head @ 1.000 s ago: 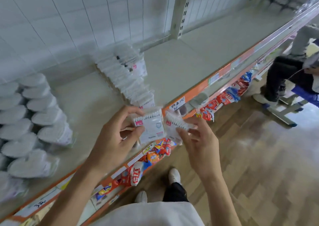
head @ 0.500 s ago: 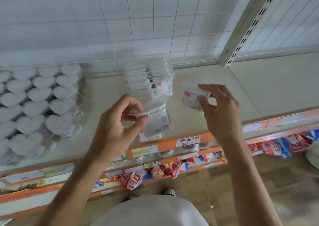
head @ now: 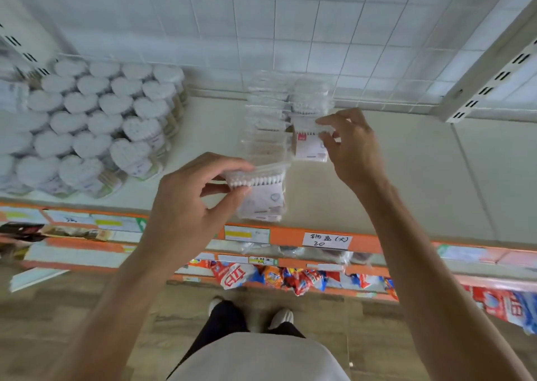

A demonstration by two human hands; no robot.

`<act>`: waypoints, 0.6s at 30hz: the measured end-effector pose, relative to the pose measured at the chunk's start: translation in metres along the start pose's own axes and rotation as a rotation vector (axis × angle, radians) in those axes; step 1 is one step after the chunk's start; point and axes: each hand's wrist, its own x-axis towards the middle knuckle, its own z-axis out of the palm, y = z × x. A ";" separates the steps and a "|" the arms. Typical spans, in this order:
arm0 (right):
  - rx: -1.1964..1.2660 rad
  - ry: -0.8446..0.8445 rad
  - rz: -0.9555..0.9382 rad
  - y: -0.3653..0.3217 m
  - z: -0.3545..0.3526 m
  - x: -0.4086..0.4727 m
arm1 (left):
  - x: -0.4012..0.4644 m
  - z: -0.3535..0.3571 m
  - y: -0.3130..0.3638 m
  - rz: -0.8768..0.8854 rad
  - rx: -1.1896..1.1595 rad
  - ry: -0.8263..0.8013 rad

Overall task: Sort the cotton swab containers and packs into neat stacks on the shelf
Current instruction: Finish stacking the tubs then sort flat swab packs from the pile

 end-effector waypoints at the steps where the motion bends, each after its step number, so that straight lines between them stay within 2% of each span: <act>1: -0.007 -0.014 0.000 0.003 0.003 0.000 | -0.001 0.001 0.001 -0.025 -0.038 -0.007; 8: 0.012 0.010 -0.029 0.011 0.012 -0.002 | -0.004 0.008 0.008 -0.119 -0.149 0.007; 13: -0.112 0.034 0.011 0.002 -0.006 -0.011 | -0.002 0.013 0.011 -0.109 -0.182 -0.026; 16: 0.081 0.192 -0.069 -0.025 -0.044 -0.039 | 0.000 0.016 0.015 -0.059 -0.144 -0.032; 18: 0.203 0.198 -0.203 -0.048 -0.071 -0.065 | 0.007 0.021 0.019 0.013 -0.069 -0.037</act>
